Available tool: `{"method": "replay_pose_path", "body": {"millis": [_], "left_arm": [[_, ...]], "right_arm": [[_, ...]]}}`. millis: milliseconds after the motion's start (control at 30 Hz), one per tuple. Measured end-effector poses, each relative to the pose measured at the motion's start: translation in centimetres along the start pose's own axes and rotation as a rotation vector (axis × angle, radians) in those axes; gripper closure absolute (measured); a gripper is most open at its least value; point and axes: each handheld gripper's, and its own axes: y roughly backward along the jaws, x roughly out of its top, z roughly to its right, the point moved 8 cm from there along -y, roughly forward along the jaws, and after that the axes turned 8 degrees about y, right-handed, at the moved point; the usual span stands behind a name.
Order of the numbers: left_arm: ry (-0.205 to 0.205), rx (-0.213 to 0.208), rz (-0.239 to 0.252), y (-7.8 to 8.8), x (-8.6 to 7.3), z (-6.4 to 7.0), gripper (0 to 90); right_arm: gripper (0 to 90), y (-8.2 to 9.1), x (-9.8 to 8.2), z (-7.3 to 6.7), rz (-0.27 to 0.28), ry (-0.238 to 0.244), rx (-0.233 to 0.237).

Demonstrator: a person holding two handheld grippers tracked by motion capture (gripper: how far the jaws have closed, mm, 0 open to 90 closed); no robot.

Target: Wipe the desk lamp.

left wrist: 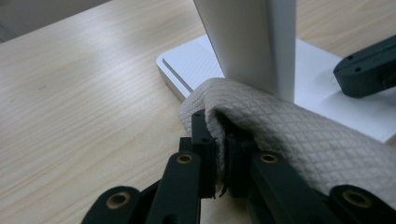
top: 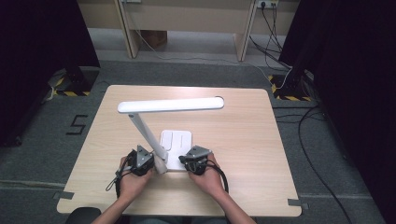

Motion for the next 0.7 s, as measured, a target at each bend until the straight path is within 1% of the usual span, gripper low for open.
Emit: {"method": "replay_pose_path", "body": {"millis": [167,233,267,333,400,433,500,567,633,700], "left_arm": [[-0.006,-0.007,-0.025,0.4,-0.3,0.0,84.4],[0.002,-0.012,-0.034,0.7,-0.4,0.0,84.5],[0.019,-0.013,-0.037,1.0,-0.4,-0.1,84.4],[0.041,-0.008,-0.029,1.7,-0.2,-0.3,84.4],[0.053,-0.003,-0.018,2.5,0.0,-0.5,84.4],[0.053,0.004,-0.008,3.0,0.1,-0.6,84.4],[0.057,0.005,0.011,3.8,0.3,-0.6,84.4],[0.044,0.011,0.031,4.7,0.6,-0.6,84.5],[0.019,0.021,0.044,5.6,0.7,-0.4,84.5],[0.009,0.013,0.045,6.2,0.6,0.1,84.4]], "right_arm": [[90.0,0.0,0.0,0.0,0.0,0.0,0.0],[90.0,0.0,0.0,0.0,-0.001,-0.001,0.001],[89.9,0.0,0.0,0.0,0.0,-0.001,0.002],[88.1,0.0,0.0,0.1,0.001,-0.002,-0.001],[86.3,0.0,0.0,0.2,0.002,-0.002,-0.006],[85.4,0.0,0.0,0.2,0.0,-0.009,-0.006],[81.3,0.0,0.0,0.3,-0.003,-0.015,-0.009],[76.6,0.1,0.0,0.5,-0.017,-0.022,-0.019],[74.1,0.2,0.3,0.4,-0.023,-0.005,-0.015],[71.1,0.5,0.8,-0.3,-0.023,-0.017,0.006]]}}
